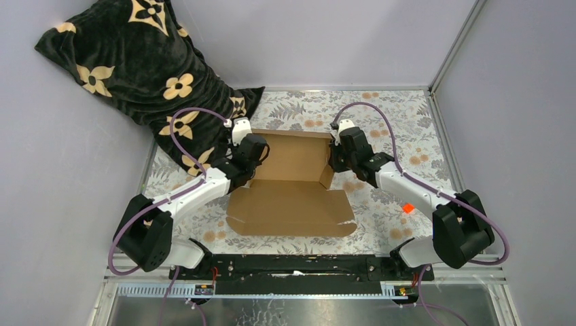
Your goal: Fold the paper box
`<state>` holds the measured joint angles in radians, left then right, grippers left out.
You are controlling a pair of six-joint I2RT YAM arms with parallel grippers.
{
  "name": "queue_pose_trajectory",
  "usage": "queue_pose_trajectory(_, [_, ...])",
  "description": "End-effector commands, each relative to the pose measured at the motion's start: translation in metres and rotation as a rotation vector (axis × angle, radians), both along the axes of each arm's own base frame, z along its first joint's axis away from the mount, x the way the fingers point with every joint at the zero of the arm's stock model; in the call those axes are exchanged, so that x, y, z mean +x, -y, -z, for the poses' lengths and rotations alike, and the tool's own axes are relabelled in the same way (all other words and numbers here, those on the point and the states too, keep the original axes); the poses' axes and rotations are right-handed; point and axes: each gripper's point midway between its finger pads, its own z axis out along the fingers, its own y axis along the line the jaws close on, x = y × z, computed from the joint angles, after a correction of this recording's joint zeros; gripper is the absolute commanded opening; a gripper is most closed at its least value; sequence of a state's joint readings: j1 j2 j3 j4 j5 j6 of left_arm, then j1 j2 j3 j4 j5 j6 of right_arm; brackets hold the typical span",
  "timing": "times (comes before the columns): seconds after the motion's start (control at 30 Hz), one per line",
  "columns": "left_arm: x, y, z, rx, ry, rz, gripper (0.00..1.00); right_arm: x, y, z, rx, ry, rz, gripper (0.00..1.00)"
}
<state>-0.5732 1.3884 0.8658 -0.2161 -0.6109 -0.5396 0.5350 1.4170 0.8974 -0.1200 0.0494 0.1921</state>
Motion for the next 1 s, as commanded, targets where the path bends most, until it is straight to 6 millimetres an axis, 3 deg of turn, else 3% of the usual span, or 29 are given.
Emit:
queue_pose_trajectory(0.0, [-0.01, -0.087, -0.021, 0.248, 0.051, -0.315, 0.35, -0.015, 0.072, 0.015, -0.241, -0.047, 0.168, 0.0])
queue_pose_trajectory(0.13, [-0.007, -0.08, -0.023, 0.203, 0.071, -0.283, 0.48, -0.016, 0.07, 0.015, -0.228, -0.051, 0.16, 0.0])
queue_pose_trajectory(0.5, [-0.005, -0.046, -0.026, 0.046, 0.117, -0.079, 0.54, -0.014, 0.058, 0.03, -0.195, -0.095, 0.142, 0.0])
queue_pose_trajectory(0.67, [-0.009, -0.025, -0.027, -0.045, 0.145, 0.037, 0.64, -0.012, 0.052, 0.034, -0.177, -0.108, 0.136, 0.0])
queue_pose_trajectory(0.97, [-0.012, 0.005, -0.042, -0.174, 0.222, 0.191, 0.65, -0.011, 0.05, 0.035, -0.172, -0.112, 0.131, 0.0])
